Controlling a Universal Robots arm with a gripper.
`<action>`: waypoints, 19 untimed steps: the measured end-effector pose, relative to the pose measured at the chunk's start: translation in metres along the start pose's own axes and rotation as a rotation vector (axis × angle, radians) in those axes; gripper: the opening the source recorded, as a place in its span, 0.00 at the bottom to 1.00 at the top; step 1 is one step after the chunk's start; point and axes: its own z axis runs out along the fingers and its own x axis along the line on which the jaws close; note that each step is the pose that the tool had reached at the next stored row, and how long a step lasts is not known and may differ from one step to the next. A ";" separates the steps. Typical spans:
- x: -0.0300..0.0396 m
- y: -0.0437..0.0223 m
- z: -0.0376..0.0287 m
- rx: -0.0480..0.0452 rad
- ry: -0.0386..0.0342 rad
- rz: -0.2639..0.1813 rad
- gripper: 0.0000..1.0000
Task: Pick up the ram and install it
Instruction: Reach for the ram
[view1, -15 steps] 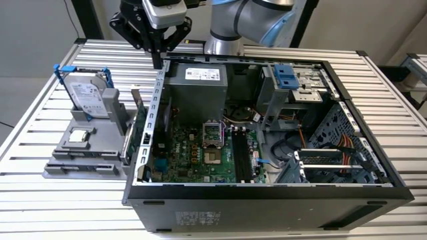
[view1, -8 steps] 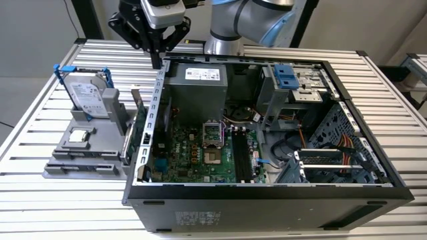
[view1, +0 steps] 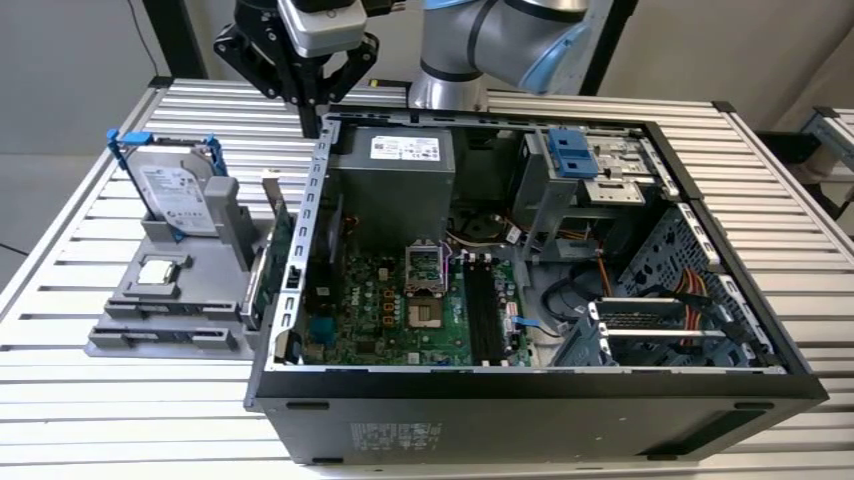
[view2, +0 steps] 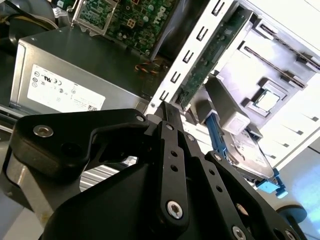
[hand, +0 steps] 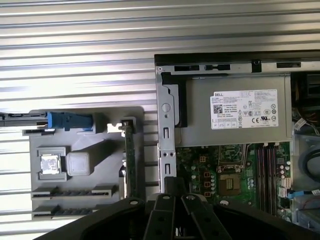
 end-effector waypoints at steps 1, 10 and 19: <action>0.0003 0.0000 0.0000 0.0000 0.0000 0.000 0.00; 0.0028 -0.0002 -0.0001 0.0000 0.0000 0.000 0.00; 0.0051 -0.0004 -0.0001 0.0000 0.0001 0.000 0.00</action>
